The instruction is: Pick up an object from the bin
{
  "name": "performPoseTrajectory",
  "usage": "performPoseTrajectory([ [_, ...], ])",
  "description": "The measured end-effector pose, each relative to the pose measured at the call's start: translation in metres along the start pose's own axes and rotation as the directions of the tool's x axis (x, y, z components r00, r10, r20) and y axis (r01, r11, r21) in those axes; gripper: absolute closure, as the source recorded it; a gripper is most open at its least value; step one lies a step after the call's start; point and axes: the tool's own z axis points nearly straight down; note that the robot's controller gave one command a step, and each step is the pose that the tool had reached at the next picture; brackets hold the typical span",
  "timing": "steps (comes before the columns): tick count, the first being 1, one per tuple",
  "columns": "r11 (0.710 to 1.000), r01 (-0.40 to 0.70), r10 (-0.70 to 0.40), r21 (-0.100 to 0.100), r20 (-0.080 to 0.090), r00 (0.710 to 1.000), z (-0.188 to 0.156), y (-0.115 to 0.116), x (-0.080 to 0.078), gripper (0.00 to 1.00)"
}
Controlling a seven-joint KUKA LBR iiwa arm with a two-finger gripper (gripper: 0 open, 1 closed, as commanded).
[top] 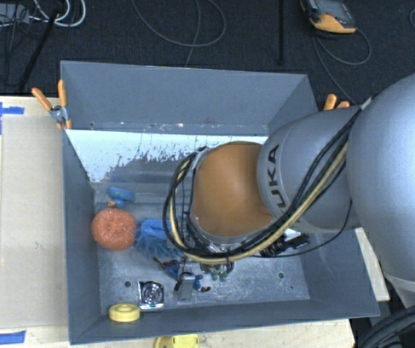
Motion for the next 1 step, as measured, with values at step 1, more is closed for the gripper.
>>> performPoseTrajectory([
  [1, 1.0, -0.026, 0.026, -0.005, 0.014, 1.0, 0.0419, -0.0541, -0.0387, 1.0],
])
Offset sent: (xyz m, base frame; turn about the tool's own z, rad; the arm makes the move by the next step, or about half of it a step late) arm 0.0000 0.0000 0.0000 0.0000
